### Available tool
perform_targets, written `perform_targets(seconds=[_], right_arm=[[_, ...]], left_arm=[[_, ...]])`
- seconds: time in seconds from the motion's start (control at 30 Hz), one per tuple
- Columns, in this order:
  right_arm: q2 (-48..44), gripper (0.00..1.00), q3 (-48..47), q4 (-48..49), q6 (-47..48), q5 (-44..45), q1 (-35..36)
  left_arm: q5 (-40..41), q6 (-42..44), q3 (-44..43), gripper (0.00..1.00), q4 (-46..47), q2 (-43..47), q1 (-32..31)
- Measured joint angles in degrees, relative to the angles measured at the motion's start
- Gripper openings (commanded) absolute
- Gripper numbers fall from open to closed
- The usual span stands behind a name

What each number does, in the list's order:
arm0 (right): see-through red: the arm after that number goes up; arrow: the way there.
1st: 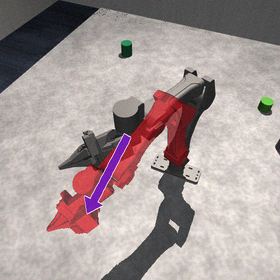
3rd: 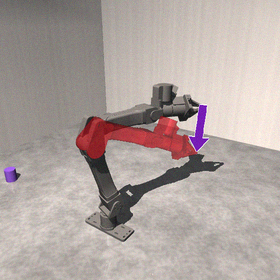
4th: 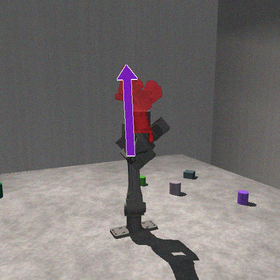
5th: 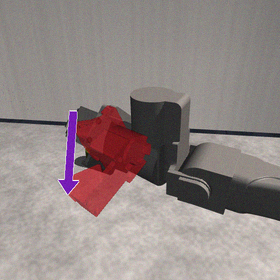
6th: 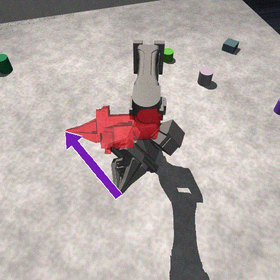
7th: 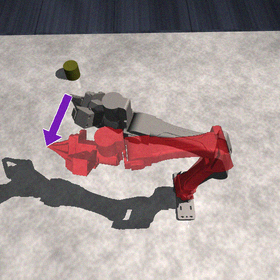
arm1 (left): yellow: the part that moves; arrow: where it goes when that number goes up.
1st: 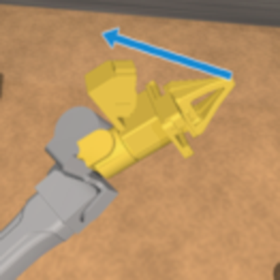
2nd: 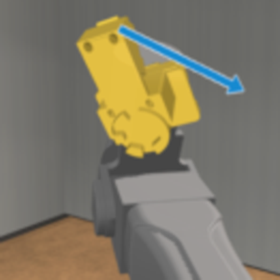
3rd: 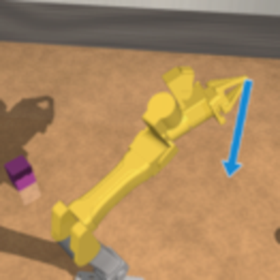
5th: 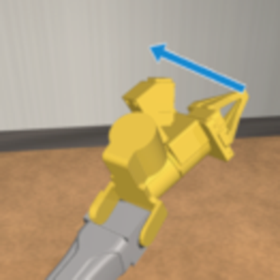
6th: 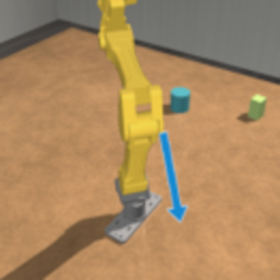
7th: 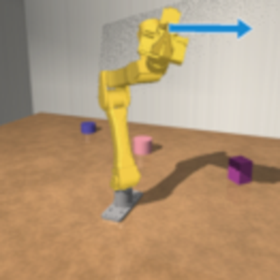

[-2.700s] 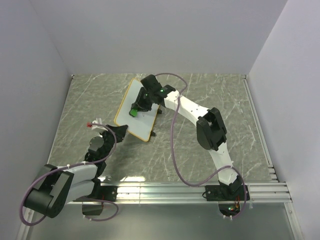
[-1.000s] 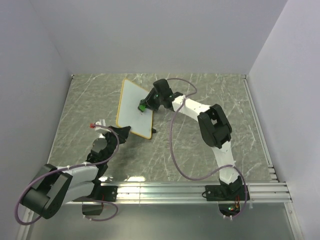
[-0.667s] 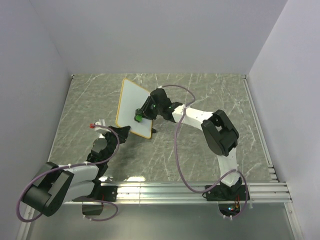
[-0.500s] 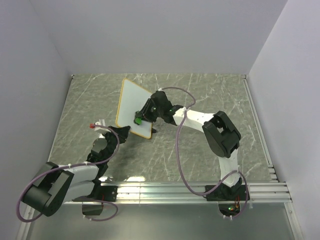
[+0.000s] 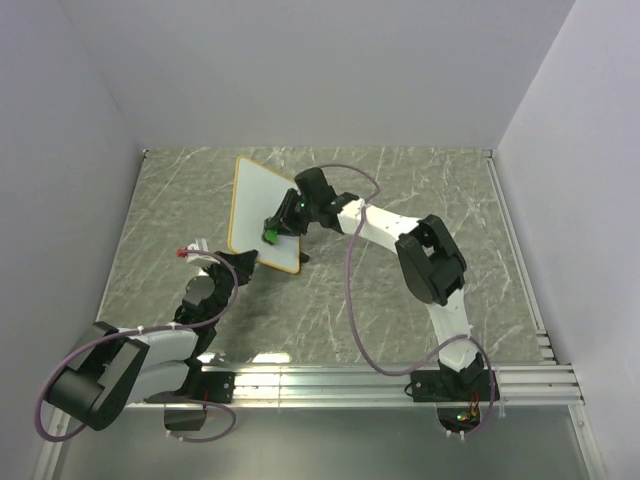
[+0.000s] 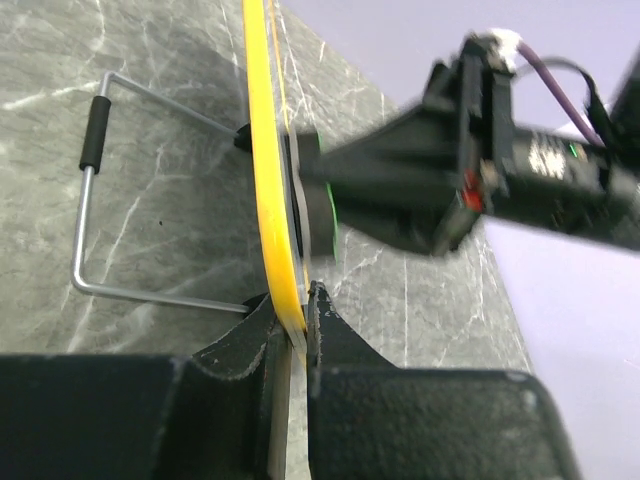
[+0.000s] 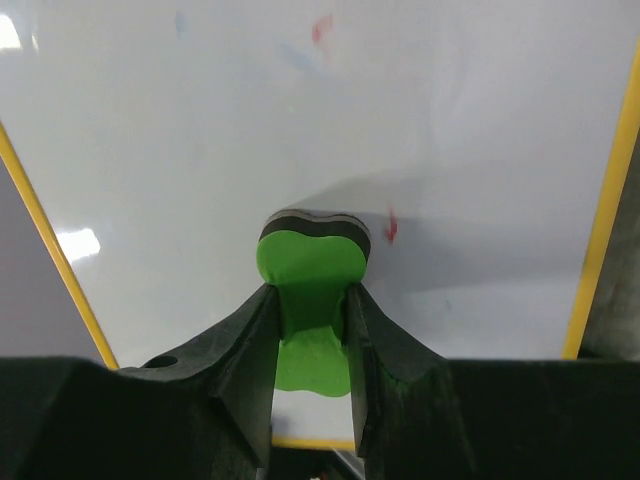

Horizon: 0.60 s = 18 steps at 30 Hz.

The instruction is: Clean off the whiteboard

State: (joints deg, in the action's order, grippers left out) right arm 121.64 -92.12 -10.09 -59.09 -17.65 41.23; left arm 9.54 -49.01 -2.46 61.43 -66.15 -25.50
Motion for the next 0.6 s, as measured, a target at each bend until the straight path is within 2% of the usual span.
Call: perform_targets(seconds=[0.3,0.53,0.6], right_arm=[[14.7,0.00,-23.6,-6.6,-1.1,-0.5,-4.7],[23.2,0.00,-36.1,-6.6,-5.0,0.5,-6.4],[23.6,0.00,-35.8,-5.5,-5.6,0.5,-6.8]], left_arm=[[0.4,0.1,-0.1,0.01,1.9,-1.7,0.0],[0.3,0.2,-0.3,0.00,2.3,-2.3,-0.3],[0.4,0.3,-0.4,0.01,2.1,-2.2,-0.4]])
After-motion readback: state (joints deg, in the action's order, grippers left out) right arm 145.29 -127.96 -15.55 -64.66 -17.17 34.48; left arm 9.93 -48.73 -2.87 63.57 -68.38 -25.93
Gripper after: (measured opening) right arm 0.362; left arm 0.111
